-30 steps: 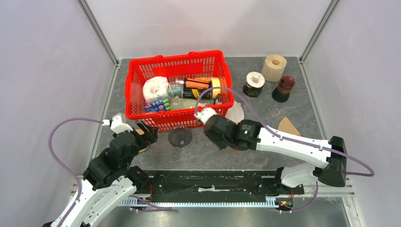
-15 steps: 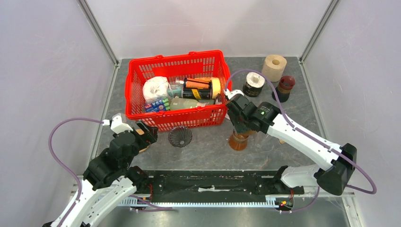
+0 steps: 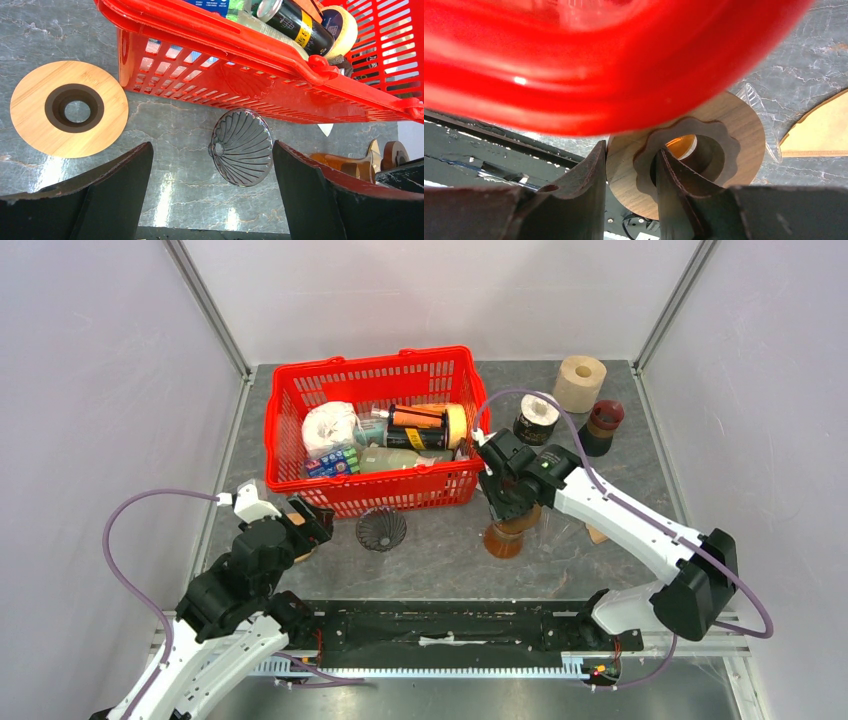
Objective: Place the coffee filter in the dripper
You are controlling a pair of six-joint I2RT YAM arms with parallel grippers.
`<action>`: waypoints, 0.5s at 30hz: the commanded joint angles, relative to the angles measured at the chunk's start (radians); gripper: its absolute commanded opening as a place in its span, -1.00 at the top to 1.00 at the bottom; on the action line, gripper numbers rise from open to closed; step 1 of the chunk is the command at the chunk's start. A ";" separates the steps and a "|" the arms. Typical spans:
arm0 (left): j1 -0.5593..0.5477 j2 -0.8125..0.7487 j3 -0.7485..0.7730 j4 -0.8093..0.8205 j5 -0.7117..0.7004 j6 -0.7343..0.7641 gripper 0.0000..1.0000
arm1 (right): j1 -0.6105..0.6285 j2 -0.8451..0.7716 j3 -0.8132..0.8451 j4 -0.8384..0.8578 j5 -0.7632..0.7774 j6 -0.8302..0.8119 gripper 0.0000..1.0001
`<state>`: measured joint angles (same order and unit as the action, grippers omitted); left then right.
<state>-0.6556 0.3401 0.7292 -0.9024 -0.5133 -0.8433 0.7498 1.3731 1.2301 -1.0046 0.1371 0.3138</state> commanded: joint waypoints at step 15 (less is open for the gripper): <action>0.005 0.001 -0.007 0.015 -0.008 -0.039 -0.90 | -0.005 0.011 0.006 0.016 -0.046 -0.004 -0.05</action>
<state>-0.6556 0.3401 0.7246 -0.9028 -0.5133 -0.8452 0.7479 1.4021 1.2301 -0.9878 0.0978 0.3107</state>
